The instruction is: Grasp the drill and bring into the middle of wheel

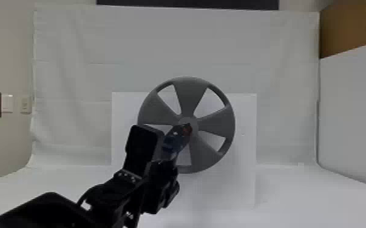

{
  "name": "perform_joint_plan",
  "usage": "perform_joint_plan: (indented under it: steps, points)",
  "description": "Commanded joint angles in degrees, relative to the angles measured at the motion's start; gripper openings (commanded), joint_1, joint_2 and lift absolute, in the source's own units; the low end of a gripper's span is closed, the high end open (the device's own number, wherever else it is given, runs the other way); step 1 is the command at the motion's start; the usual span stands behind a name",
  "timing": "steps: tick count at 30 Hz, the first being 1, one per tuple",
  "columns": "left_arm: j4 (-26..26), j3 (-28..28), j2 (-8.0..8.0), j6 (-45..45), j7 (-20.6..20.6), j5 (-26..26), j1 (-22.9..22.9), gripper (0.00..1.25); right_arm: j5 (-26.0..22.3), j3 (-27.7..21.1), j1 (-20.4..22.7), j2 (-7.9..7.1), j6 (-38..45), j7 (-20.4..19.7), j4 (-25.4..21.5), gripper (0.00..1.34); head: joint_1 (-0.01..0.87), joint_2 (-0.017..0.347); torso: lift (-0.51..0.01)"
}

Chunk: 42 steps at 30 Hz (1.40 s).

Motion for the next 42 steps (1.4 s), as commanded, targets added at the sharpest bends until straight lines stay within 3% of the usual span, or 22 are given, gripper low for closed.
perform_joint_plan:
  steps: [1, 35, 42]
  points:
    - [0.0, -0.02, 0.08, 0.0, 0.0, -0.12, 0.0, 0.04, 0.0, -0.04, 0.0, 0.0, 0.03, 0.0, 0.0, 1.08, 0.0, 0.0, -0.406]
    - [0.17, 0.07, 0.08, -0.09, -0.18, -0.56, 0.0, 0.04, 0.0, 0.05, 0.0, -0.09, 0.03, 0.0, 0.0, 1.08, 0.0, 0.0, -0.406]
    - [-0.09, 1.74, 0.08, -1.67, -2.28, 0.32, 1.49, 0.04, -0.09, -0.12, 0.09, -0.09, 0.03, 0.0, 0.0, 1.08, 0.0, 0.0, -0.406]
